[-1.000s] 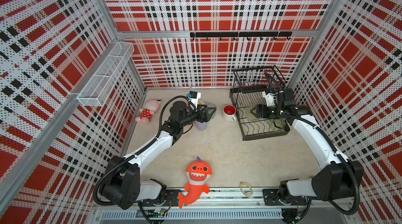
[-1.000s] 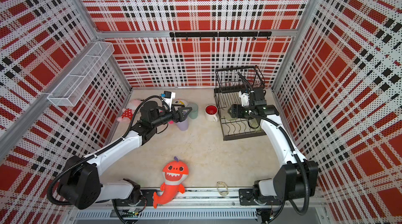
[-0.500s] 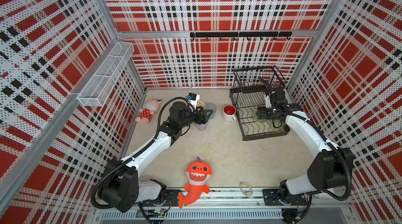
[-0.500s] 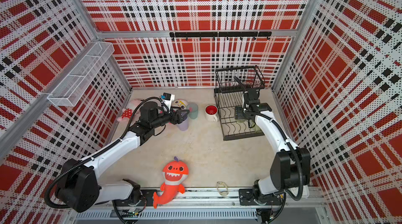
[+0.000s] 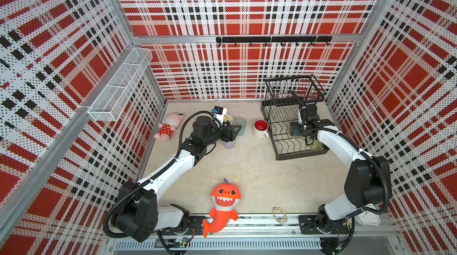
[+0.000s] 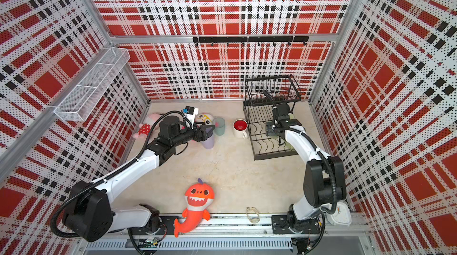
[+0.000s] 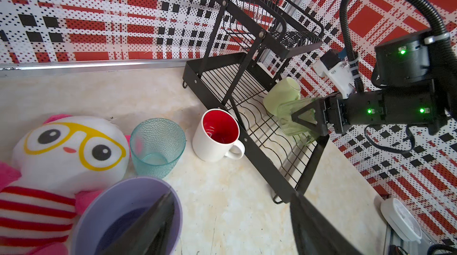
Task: Load cups into a dish rack
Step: Place the cup upside down at the dish rack.
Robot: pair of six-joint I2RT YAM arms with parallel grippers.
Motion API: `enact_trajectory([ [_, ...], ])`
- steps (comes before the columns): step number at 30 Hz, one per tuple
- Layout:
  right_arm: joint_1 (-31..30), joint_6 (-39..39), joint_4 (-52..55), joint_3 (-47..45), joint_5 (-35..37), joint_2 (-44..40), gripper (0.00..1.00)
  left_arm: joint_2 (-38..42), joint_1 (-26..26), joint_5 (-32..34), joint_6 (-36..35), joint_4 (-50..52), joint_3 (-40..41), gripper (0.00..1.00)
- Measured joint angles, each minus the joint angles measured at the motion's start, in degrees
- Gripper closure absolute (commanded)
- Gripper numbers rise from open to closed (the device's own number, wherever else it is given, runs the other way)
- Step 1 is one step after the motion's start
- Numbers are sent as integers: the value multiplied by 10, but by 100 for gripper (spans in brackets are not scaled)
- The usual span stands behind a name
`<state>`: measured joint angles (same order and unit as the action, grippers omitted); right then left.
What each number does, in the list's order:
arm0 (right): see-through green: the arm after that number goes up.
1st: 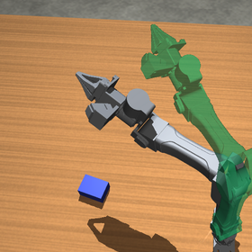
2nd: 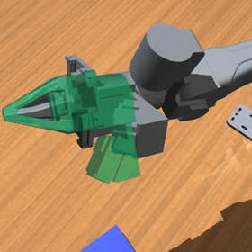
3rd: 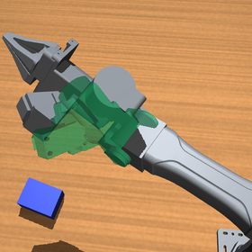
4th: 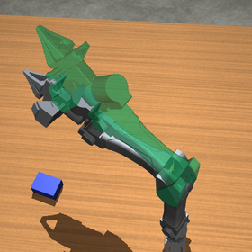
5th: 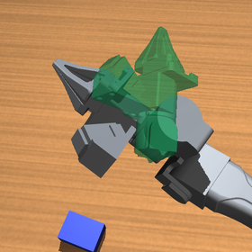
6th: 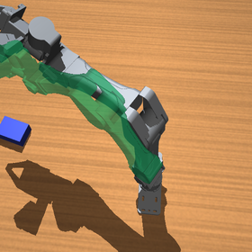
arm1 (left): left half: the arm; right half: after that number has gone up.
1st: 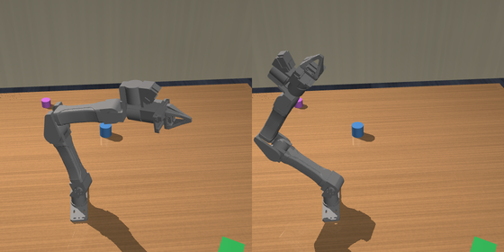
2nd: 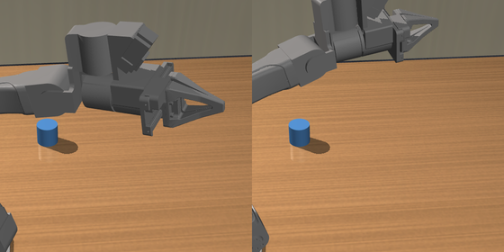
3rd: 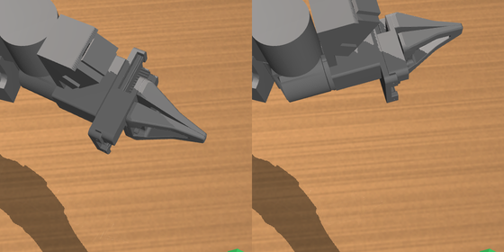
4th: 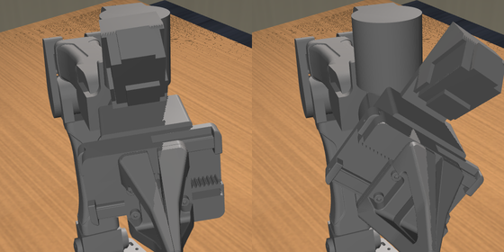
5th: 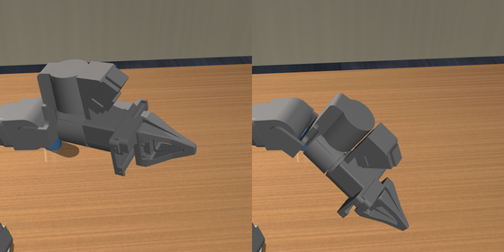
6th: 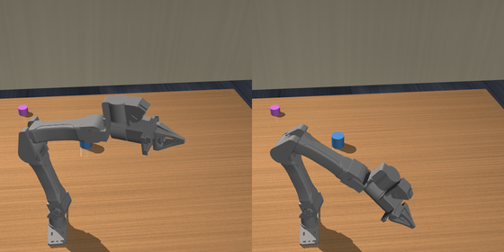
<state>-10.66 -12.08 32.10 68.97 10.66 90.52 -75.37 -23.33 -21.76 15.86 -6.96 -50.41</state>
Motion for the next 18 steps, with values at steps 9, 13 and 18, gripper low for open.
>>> enact_trajectory([
  [9, 0, -2, -56, -26, 20, 21, 37, -2, -1, 18, -11, 16, 0, 23],
  [13, 0, -2, -70, -24, 22, 38, 36, -5, -1, 26, -13, 21, 0, 23],
  [18, 0, -1, -80, -16, 21, 62, 34, -7, -1, 30, -14, 25, 0, 23],
])
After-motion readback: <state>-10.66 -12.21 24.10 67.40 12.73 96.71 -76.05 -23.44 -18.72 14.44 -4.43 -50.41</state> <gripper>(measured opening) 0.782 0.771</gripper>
